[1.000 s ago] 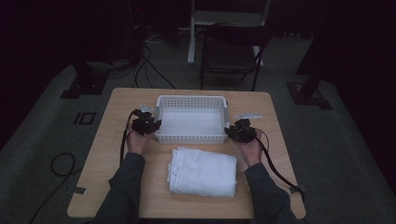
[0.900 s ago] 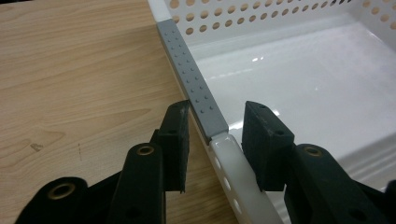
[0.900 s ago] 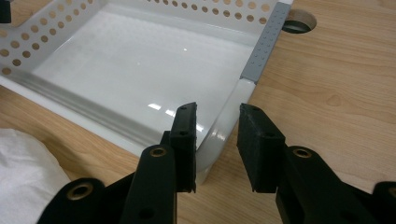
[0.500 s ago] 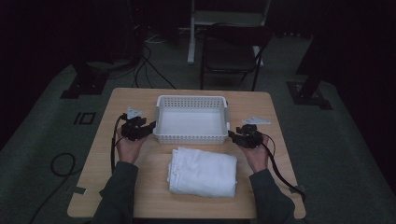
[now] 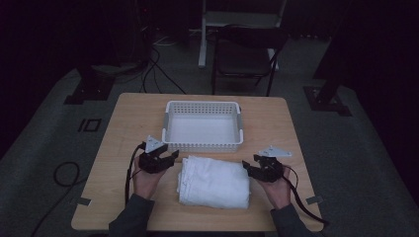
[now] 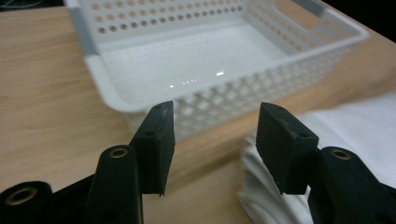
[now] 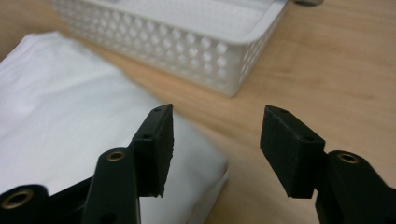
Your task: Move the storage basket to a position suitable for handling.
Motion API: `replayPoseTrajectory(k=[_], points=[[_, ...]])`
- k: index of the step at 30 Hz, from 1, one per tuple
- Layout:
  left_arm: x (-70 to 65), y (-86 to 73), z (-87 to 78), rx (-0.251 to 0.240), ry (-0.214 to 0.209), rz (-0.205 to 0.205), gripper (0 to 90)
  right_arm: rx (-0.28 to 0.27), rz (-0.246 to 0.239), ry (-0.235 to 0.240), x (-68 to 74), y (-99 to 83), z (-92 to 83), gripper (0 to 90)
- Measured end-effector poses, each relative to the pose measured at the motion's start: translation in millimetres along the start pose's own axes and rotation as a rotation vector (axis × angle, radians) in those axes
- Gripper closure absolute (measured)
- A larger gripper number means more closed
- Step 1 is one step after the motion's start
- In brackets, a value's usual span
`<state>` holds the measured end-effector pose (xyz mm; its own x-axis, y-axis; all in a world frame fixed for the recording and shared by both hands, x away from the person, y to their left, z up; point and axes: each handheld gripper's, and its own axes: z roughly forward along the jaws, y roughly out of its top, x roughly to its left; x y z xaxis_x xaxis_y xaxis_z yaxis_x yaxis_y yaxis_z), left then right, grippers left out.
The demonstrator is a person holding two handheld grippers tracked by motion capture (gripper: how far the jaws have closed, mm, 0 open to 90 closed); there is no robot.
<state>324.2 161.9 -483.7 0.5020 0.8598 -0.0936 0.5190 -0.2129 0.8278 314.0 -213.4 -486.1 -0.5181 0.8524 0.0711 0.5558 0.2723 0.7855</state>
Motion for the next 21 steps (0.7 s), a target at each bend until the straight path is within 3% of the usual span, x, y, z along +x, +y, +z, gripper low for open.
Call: replayPoseTrajectory(k=[2, 3, 10, 15, 21], points=[[-3.2, -2.6, -0.8, 0.003, -0.007, -0.003, 45.6, 0.004, 0.000, 0.005, 2.2, -3.4, -1.3, 43.2], [-8.5, -7.4, -1.7, 0.016, -0.031, -0.001, 45.6, 0.009, 0.002, 0.013, 4.3, -6.7, -2.4, 42.6], [-24.8, -26.9, -3.5, 0.057, -0.051, 0.015, 43.4, 0.032, 0.020, 0.029, 13.6, -29.5, -10.5, 39.7], [-34.9, -39.4, 1.2, 0.089, -0.072, 0.032, 43.5, 0.070, 0.026, 0.055, 18.2, -41.9, -5.8, 39.8], [-32.2, -44.3, 6.5, 0.115, -0.103, 0.016, 45.8, 0.121, 0.048, 0.086, 20.1, -45.4, 6.4, 44.8]])
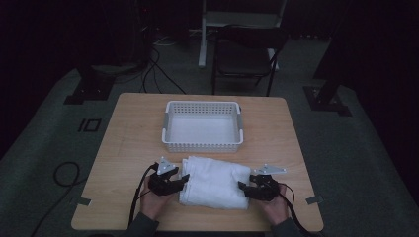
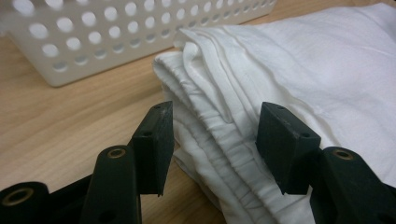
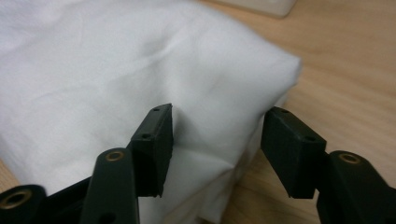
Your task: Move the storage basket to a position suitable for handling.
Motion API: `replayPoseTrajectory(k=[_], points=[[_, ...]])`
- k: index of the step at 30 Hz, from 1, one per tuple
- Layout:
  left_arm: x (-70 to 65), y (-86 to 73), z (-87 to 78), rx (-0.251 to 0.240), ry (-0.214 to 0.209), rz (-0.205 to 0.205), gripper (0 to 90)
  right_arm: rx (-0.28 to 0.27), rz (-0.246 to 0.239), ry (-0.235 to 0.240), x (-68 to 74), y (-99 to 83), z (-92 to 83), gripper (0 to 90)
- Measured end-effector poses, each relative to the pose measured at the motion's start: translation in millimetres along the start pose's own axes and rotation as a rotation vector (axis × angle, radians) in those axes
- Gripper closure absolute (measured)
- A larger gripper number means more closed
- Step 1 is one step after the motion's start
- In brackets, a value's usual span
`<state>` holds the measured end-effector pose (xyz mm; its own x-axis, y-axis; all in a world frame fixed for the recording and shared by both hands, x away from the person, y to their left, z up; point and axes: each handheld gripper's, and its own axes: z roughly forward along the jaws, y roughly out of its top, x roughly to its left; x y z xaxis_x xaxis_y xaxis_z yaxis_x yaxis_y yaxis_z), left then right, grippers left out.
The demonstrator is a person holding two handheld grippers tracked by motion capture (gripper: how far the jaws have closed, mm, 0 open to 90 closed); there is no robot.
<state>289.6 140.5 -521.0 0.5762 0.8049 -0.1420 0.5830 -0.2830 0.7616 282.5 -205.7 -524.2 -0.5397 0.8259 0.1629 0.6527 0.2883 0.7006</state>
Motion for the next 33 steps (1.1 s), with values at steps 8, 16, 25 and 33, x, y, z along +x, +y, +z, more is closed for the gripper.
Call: replayPoseTrajectory(k=[8, 16, 25, 33], points=[[3.4, -1.3, 2.5, 0.007, -0.014, -0.001, 47.2, 0.006, 0.010, 0.031, -0.4, 4.0, 10.5, 46.5], [16.7, -0.6, -2.6, 0.000, 0.036, -0.010, 47.0, 0.012, -0.024, 0.033, 4.2, 20.4, 26.3, 46.4], [37.8, -0.3, -6.5, -0.005, 0.056, -0.021, 44.7, 0.010, -0.048, 0.042, 11.6, 36.7, 44.2, 45.5], [46.6, -0.3, -11.0, 0.001, 0.084, -0.037, 44.7, 0.002, -0.059, 0.049, 14.8, 48.2, 56.5, 45.3]])
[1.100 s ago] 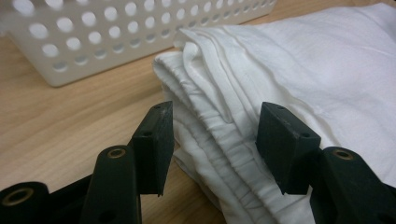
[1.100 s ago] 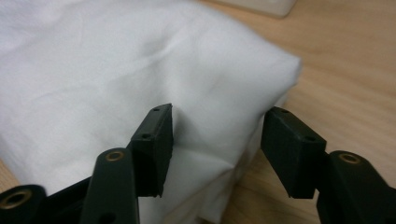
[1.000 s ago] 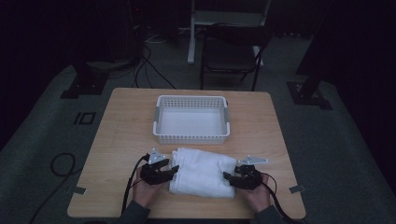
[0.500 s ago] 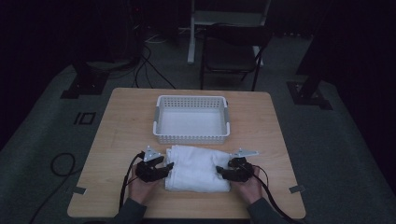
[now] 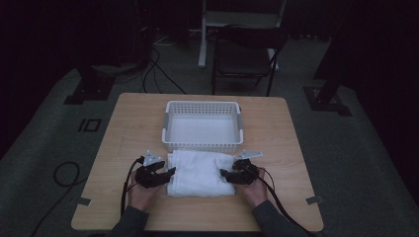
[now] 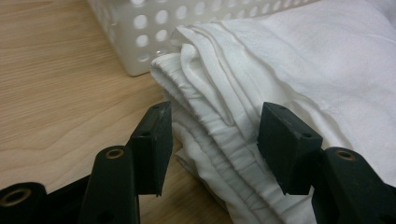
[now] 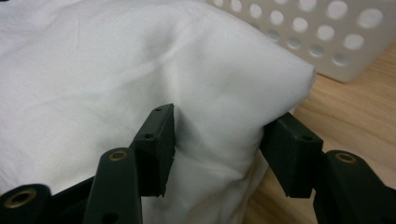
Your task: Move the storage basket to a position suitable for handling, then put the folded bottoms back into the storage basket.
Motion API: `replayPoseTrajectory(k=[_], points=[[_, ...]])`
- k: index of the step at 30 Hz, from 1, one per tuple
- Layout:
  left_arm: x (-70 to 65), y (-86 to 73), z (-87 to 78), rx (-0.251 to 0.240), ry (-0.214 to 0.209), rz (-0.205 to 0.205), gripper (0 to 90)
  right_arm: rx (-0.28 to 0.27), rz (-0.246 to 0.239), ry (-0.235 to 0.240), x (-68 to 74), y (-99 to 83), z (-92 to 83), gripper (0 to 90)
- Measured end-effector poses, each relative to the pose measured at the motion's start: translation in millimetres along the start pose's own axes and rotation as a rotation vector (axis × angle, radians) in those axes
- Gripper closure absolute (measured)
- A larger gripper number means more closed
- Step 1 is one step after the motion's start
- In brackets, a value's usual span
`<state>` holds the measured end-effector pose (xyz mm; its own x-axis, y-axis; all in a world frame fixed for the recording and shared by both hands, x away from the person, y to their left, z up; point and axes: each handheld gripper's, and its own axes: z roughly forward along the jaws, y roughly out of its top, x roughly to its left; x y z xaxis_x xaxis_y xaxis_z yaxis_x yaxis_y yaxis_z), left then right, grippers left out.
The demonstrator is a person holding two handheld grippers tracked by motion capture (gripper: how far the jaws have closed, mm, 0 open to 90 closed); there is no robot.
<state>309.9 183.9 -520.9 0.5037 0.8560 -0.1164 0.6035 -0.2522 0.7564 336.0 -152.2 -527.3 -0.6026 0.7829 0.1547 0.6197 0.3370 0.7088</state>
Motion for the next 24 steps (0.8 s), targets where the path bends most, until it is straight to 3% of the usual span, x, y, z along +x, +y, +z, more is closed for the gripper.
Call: replayPoseTrajectory(k=[10, 15, 20, 24], points=[[6.9, -0.1, -2.7, -0.007, 0.009, -0.016, 43.7, -0.007, -0.011, 0.004, 1.5, 5.4, 5.5, 44.1], [10.0, 0.4, -6.4, -0.029, -0.013, -0.043, 42.5, -0.007, -0.021, 0.005, 1.4, 5.0, 4.7, 43.9], [10.3, 5.1, -14.2, -0.072, -0.026, -0.073, 33.1, -0.030, -0.019, -0.018, 2.3, 5.5, -0.9, 39.3], [3.2, 13.4, -14.8, -0.070, -0.054, -0.063, 24.9, -0.063, -0.019, -0.024, 6.2, 6.9, -9.9, 27.0]])
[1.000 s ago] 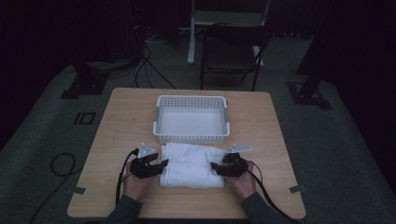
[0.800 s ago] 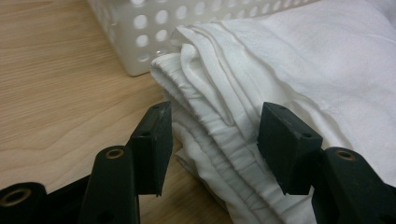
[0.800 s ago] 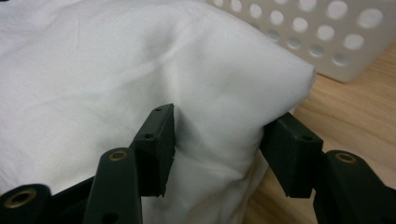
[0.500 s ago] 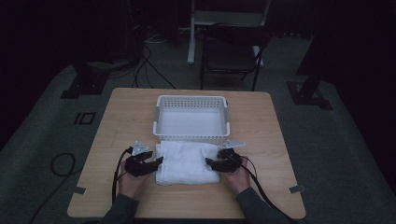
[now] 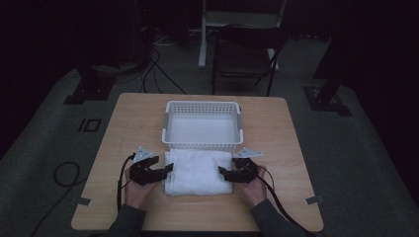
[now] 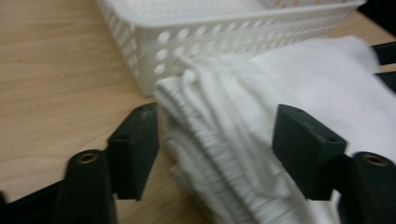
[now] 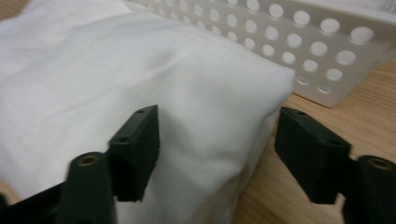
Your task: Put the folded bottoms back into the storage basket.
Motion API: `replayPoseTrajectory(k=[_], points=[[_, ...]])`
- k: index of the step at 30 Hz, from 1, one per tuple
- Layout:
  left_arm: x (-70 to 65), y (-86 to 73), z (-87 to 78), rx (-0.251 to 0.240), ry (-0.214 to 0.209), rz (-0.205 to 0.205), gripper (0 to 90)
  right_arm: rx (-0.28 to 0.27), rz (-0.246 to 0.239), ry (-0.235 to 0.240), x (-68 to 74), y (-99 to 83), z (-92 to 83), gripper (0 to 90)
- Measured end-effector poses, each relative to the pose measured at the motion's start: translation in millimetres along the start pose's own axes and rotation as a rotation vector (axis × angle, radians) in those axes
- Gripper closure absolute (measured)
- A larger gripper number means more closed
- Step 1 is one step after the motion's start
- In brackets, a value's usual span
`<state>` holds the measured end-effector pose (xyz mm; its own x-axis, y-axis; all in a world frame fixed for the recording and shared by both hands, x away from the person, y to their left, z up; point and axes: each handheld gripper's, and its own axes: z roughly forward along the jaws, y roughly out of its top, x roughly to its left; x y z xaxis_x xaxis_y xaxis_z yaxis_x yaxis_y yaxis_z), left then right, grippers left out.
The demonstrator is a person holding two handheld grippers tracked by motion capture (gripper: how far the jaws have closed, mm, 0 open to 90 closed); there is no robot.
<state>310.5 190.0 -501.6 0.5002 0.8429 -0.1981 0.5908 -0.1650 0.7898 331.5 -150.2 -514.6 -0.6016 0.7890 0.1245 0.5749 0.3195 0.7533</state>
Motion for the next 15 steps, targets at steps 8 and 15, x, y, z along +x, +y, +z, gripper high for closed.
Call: replayPoseTrajectory(k=[8, 15], points=[[-14.2, 1.5, 20.4, 0.091, 0.059, 0.013, 14.2, 0.002, 0.008, 0.004, 6.4, -0.9, -1.7, 12.7], [-13.9, -6.3, 27.5, 0.096, 0.086, 0.020, 9.5, 0.011, 0.019, 0.021, 9.5, -3.4, 1.2, 11.5]])
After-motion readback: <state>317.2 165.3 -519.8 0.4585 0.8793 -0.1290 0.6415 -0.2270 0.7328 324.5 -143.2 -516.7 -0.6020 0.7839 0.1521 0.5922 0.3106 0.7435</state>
